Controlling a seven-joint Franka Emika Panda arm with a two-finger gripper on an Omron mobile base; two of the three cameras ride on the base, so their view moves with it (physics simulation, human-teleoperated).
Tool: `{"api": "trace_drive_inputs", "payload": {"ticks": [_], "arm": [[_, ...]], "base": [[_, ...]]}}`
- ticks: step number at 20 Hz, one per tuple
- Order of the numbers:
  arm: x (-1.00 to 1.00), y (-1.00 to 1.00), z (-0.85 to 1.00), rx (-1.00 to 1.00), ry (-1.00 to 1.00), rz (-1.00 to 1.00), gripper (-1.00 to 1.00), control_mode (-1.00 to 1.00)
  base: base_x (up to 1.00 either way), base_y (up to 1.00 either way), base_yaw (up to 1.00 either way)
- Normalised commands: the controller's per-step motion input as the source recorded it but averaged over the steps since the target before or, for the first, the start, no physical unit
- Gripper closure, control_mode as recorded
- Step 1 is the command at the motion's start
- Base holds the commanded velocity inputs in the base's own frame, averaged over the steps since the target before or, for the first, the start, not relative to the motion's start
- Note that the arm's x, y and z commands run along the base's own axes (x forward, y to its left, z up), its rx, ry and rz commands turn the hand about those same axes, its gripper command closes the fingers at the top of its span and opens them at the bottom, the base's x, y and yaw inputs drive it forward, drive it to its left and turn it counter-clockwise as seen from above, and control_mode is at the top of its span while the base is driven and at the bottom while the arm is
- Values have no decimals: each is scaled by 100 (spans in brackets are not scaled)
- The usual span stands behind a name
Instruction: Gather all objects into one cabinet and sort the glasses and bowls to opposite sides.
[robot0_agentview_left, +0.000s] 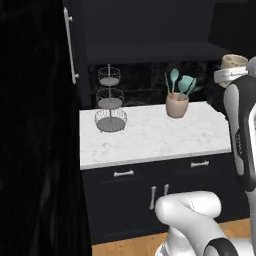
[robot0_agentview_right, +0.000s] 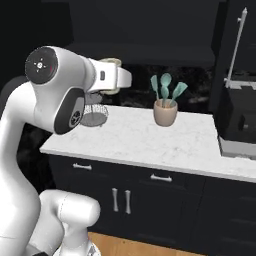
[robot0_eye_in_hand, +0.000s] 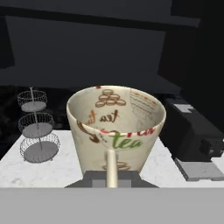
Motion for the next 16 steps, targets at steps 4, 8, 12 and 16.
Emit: {"api": "trace_drive_inputs", "payload": {"ticks": [4,8,12,16], "arm": [[0,0,0,0,0,0,100,100],[0,0,0,0,0,0,100,100],[0,0,0,0,0,0,100,100],[0,0,0,0,0,0,100,100]], "base": [[-65,-1,-38],[-49,0,-51],[-40,0,-43],[-19,-11,-33]]}}
